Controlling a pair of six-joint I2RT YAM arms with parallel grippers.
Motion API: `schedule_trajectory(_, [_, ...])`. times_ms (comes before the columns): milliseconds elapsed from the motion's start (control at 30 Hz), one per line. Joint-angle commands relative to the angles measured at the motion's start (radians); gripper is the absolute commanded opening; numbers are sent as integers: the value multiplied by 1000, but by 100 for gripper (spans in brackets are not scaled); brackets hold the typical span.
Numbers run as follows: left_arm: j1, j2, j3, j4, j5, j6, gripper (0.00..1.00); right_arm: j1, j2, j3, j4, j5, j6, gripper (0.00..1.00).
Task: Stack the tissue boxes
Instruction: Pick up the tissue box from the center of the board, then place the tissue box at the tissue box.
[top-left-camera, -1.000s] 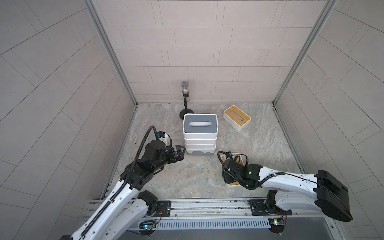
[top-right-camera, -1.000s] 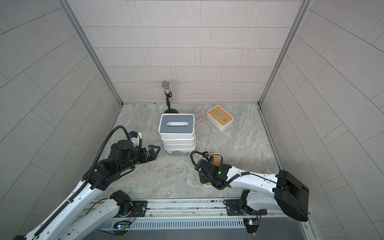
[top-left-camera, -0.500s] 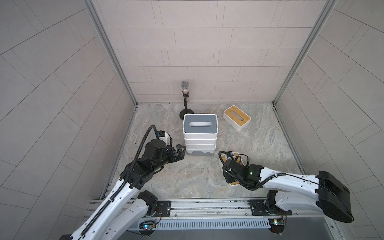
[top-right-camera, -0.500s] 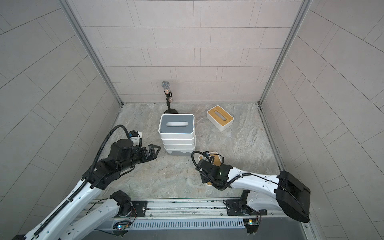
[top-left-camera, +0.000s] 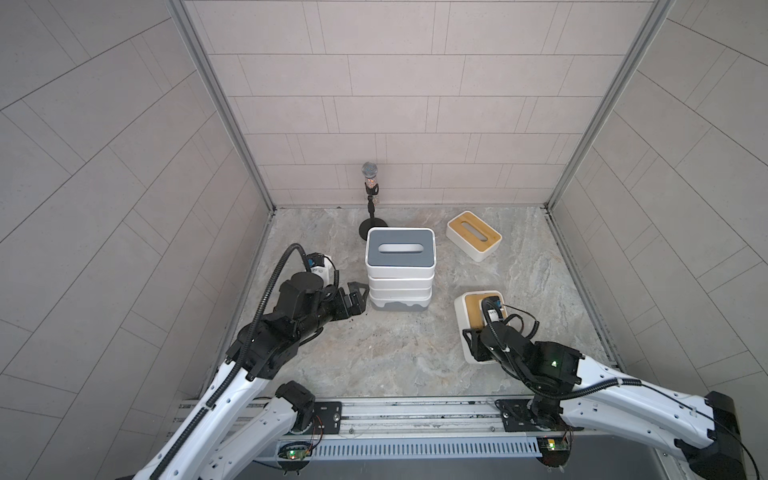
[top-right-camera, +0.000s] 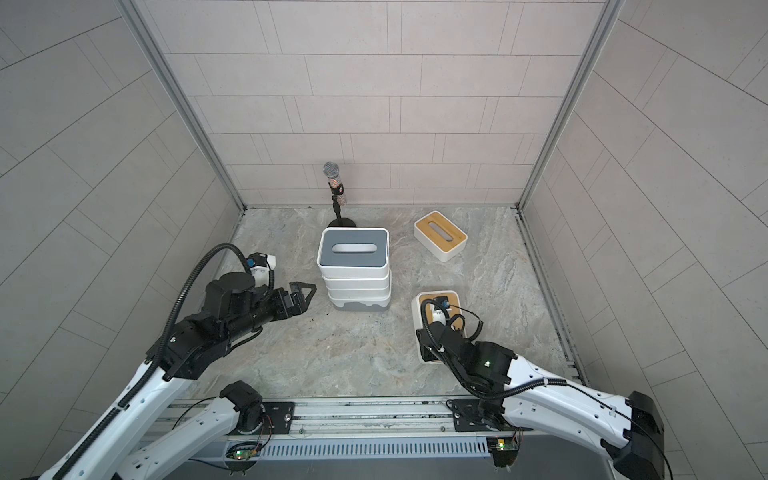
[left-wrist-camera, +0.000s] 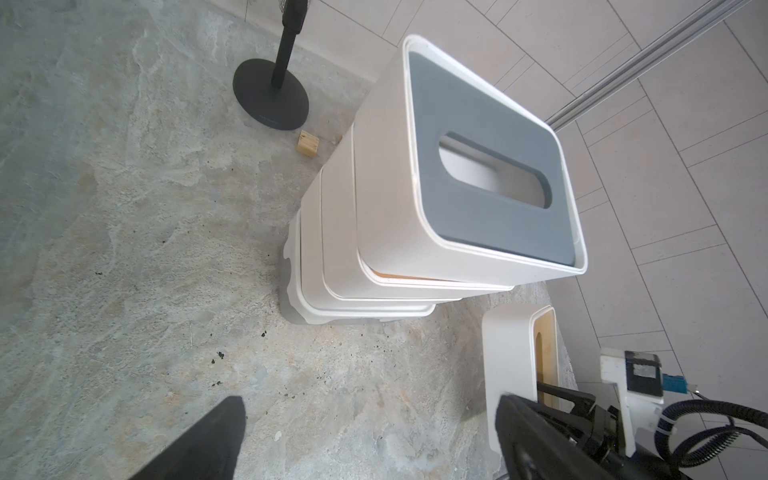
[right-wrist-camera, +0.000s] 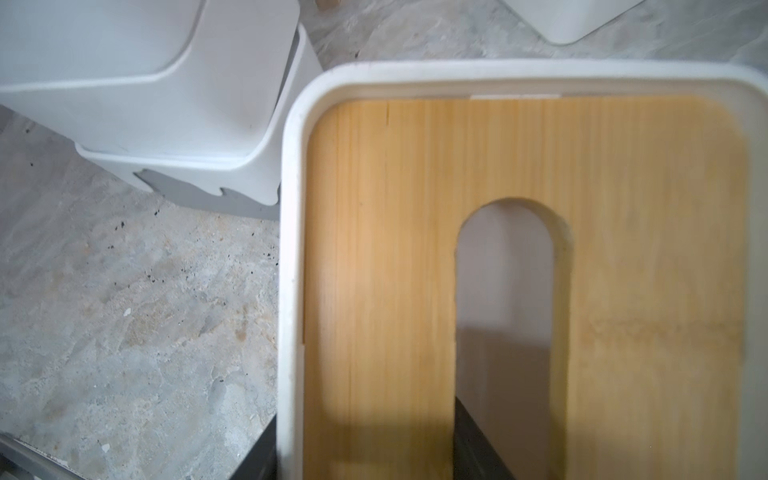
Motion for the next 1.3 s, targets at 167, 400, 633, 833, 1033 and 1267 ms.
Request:
schedule_trajectory(167, [1, 17, 174, -101, -25, 68, 100, -51, -78, 192, -166, 136, -107, 36])
schedule_trajectory(400, [2, 53, 310, -123, 54, 100, 100, -61, -29, 404, -232, 133, -270, 36])
schedule_trajectory(633, [2, 188, 448, -144, 181, 103, 100, -61, 55, 574, -199, -40, -458, 33])
schedule_trajectory(833, [-9, 296, 528, -118, 270, 93, 100, -61, 156, 688, -185, -197, -563, 28])
schedule_trajectory(1033, [-111, 373, 539, 3, 262, 39, 100, -61, 244, 756, -145, -284, -655, 27])
schedule_trajectory(1267, [-188, 418, 530, 142, 222, -21, 100, -61, 291, 789, -76, -334, -690, 24])
